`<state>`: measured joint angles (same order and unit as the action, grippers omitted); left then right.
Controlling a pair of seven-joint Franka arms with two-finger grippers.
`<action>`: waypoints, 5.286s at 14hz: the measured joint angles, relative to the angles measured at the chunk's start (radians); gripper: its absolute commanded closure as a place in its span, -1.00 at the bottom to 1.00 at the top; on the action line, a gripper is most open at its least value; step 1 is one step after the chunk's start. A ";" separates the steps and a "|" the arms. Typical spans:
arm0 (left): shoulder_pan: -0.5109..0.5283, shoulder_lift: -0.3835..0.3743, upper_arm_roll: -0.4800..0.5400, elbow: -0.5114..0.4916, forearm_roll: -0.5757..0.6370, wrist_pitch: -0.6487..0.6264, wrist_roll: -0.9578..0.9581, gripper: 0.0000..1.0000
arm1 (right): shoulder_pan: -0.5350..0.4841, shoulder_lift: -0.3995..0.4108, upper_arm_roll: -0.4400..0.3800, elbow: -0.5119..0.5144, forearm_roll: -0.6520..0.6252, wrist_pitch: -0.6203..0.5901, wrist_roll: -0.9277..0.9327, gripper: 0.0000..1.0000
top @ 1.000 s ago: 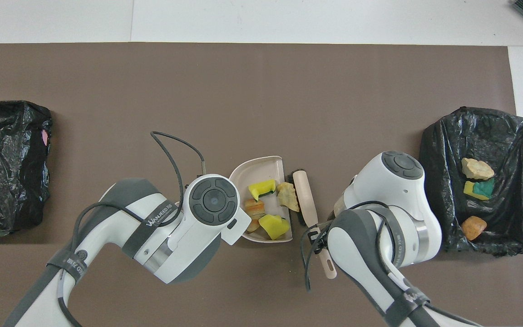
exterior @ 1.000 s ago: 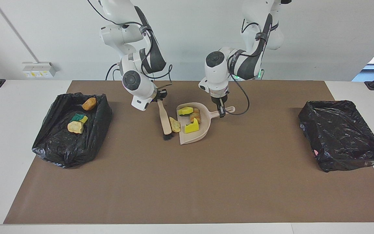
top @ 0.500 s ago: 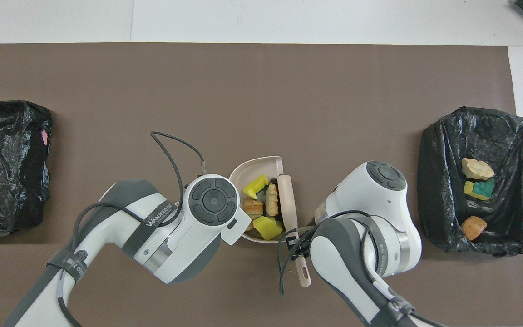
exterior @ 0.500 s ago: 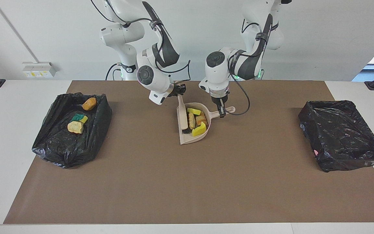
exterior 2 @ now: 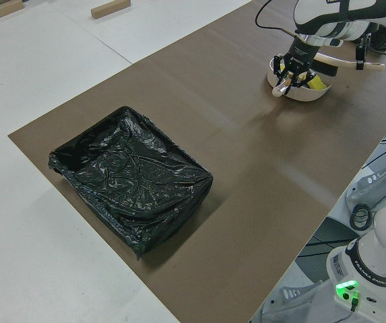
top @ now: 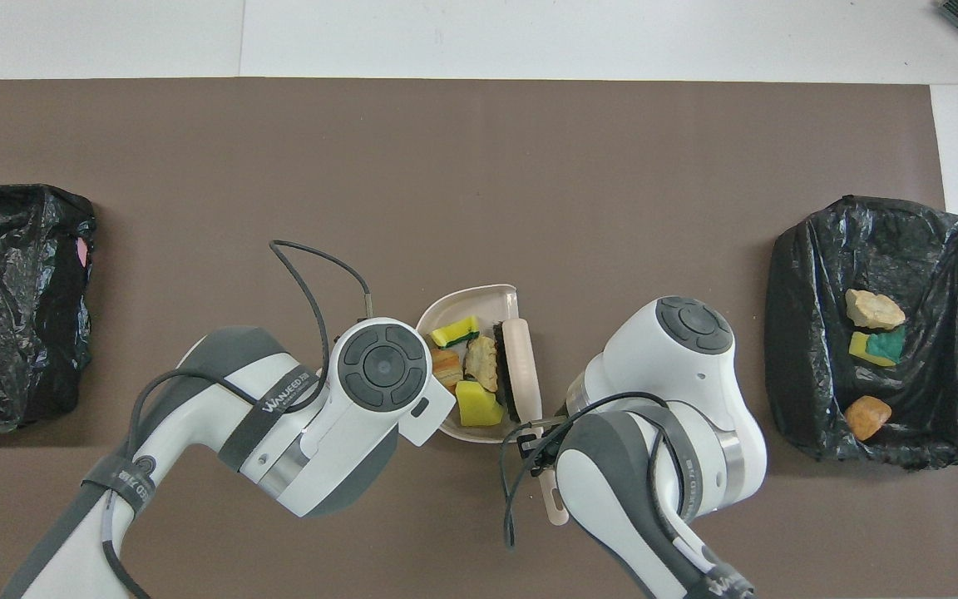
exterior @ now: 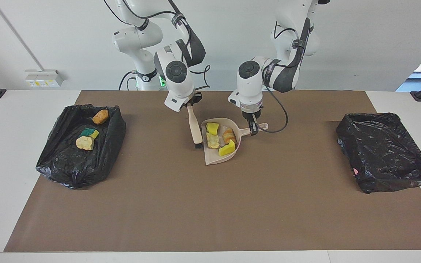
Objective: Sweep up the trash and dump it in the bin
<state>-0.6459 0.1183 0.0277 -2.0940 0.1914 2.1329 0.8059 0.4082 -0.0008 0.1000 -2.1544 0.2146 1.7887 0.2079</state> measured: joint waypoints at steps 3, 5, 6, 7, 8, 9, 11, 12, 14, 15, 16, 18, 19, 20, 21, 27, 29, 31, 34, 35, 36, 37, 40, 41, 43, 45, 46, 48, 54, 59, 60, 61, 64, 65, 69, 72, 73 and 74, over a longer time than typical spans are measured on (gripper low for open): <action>0.030 0.000 0.000 0.000 -0.001 0.013 0.038 1.00 | 0.000 -0.032 -0.004 0.053 -0.066 -0.102 0.010 1.00; 0.062 -0.002 0.001 0.001 -0.002 0.014 0.073 1.00 | 0.000 -0.047 -0.004 0.105 -0.085 -0.169 0.039 1.00; 0.082 -0.008 0.002 0.002 -0.002 0.014 0.090 1.00 | 0.000 -0.057 -0.002 0.120 -0.085 -0.185 0.055 1.00; 0.103 -0.019 0.003 0.003 -0.002 0.014 0.115 1.00 | 0.000 -0.067 0.003 0.127 -0.085 -0.188 0.083 1.00; 0.126 -0.037 0.004 0.004 -0.002 0.014 0.146 1.00 | 0.001 -0.076 0.015 0.127 -0.080 -0.188 0.128 1.00; 0.157 -0.062 0.005 0.005 -0.002 0.009 0.180 1.00 | 0.004 -0.081 0.032 0.126 -0.062 -0.178 0.180 1.00; 0.234 -0.122 0.008 0.006 -0.002 -0.025 0.247 1.00 | 0.014 -0.083 0.059 0.122 0.023 -0.135 0.239 1.00; 0.282 -0.153 0.010 0.005 -0.002 -0.045 0.278 1.00 | 0.029 -0.083 0.064 0.120 0.054 -0.124 0.251 1.00; 0.380 -0.200 0.014 0.004 -0.002 -0.084 0.326 1.00 | 0.080 -0.079 0.065 0.108 0.078 -0.113 0.302 1.00; 0.429 -0.216 0.016 0.004 -0.002 -0.095 0.339 1.00 | 0.115 -0.070 0.066 0.101 0.080 -0.098 0.339 1.00; 0.480 -0.227 0.018 0.005 -0.002 -0.100 0.363 1.00 | 0.146 -0.060 0.068 0.091 0.080 -0.076 0.369 1.00; 0.601 -0.245 0.021 0.016 -0.001 -0.103 0.476 1.00 | 0.191 -0.043 0.069 0.065 0.080 -0.019 0.416 1.00; 0.666 -0.248 0.023 0.029 -0.002 -0.103 0.540 1.00 | 0.205 -0.039 0.069 0.048 0.080 0.015 0.434 1.00; 0.732 -0.249 0.025 0.043 -0.009 -0.103 0.596 1.00 | 0.219 -0.037 0.069 0.025 0.081 0.052 0.443 1.00; 0.800 -0.249 0.027 0.057 -0.027 -0.103 0.640 1.00 | 0.234 -0.037 0.069 0.001 0.081 0.083 0.448 1.00; 1.081 -0.110 0.032 0.291 -0.070 -0.087 0.971 1.00 | 0.255 -0.019 0.067 -0.084 0.081 0.177 0.450 1.00; 1.092 -0.034 0.031 0.346 0.034 -0.010 0.981 1.00 | 0.255 -0.007 0.067 -0.094 0.081 0.217 0.459 1.00; 1.091 0.017 0.022 0.364 0.204 0.063 0.974 1.00 | 0.255 0.013 0.067 -0.099 0.081 0.250 0.471 1.00; 1.076 0.038 0.010 0.373 0.412 0.075 0.966 1.00 | 0.259 0.031 0.067 -0.099 0.081 0.260 0.471 1.00; 1.063 0.037 0.009 0.373 0.500 0.071 0.966 1.00 | 0.265 0.031 0.067 -0.099 0.081 0.260 0.471 1.00; 1.044 0.036 0.008 0.374 0.565 0.053 0.965 1.00 | 0.271 0.031 0.067 -0.099 0.081 0.260 0.471 1.00; 1.021 0.035 0.007 0.376 0.602 0.010 0.965 1.00 | 0.276 0.031 0.067 -0.099 0.081 0.260 0.471 1.00; 0.991 0.028 0.006 0.379 0.694 -0.041 0.965 1.00 | 0.279 0.031 0.067 -0.099 0.081 0.260 0.471 1.00; 0.990 0.024 0.006 0.382 0.733 -0.041 0.965 1.00 | 0.279 0.031 0.067 -0.099 0.081 0.260 0.471 0.81; 0.991 0.005 0.008 0.393 0.761 -0.041 0.977 1.00 | 0.279 0.033 0.067 -0.099 0.081 0.260 0.470 -0.01; 0.993 -0.033 0.010 0.400 0.749 -0.042 0.996 1.00 | 0.279 0.035 0.066 -0.099 0.081 0.260 0.465 -0.75; 0.993 -0.050 0.012 0.400 0.697 -0.046 0.997 1.00 | 0.279 0.035 0.066 -0.099 0.081 0.260 0.464 -1.00; 0.995 -0.067 0.022 0.400 0.476 -0.048 1.009 1.00 | 0.279 0.036 0.066 -0.097 0.081 0.260 0.464 -1.00; 0.921 -0.059 -0.004 0.374 0.190 -0.128 0.783 1.00 | 0.273 0.044 0.058 -0.034 0.065 0.275 0.463 -1.00; 0.682 -0.033 -0.019 0.234 0.085 -0.169 0.160 1.00 | 0.087 0.045 0.046 0.068 -0.116 0.277 0.454 -1.00; 0.643 -0.024 -0.020 0.220 0.057 -0.169 0.053 1.00 | 0.044 0.045 0.043 0.090 -0.136 0.277 0.447 -1.00; 0.601 -0.011 -0.020 0.211 0.030 -0.169 -0.066 1.00 | 0.003 0.044 0.042 0.115 -0.163 0.276 0.440 -1.00; 0.465 0.040 -0.022 0.206 -0.043 -0.157 -0.427 1.00 | -0.084 0.036 0.041 0.198 -0.229 0.219 0.405 -1.00; 0.417 0.056 -0.022 0.206 -0.057 -0.139 -0.547 1.00 | -0.106 0.033 0.040 0.232 -0.241 0.185 0.385 -1.00; 0.257 0.120 -0.022 0.254 -0.153 -0.078 -0.903 1.00 | -0.225 0.011 0.039 0.384 -0.247 0.036 0.245 -1.00; 0.163 0.190 -0.021 0.352 -0.183 -0.079 -1.094 1.00 | -0.303 -0.034 0.037 0.423 -0.247 -0.007 0.191 -1.00; 0.131 0.215 -0.021 0.383 -0.185 -0.082 -1.154 1.00 | -0.319 -0.048 0.036 0.425 -0.247 -0.016 0.190 -1.00; 0.103 0.242 -0.021 0.415 -0.187 -0.091 -1.201 1.00 | -0.331 -0.057 0.036 0.429 -0.248 -0.024 0.190 -1.00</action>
<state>-0.5425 0.3600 0.0064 -1.6793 0.0046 2.0417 -0.3954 0.0775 -0.0578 0.1358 -1.7256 -0.0336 1.7644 0.3974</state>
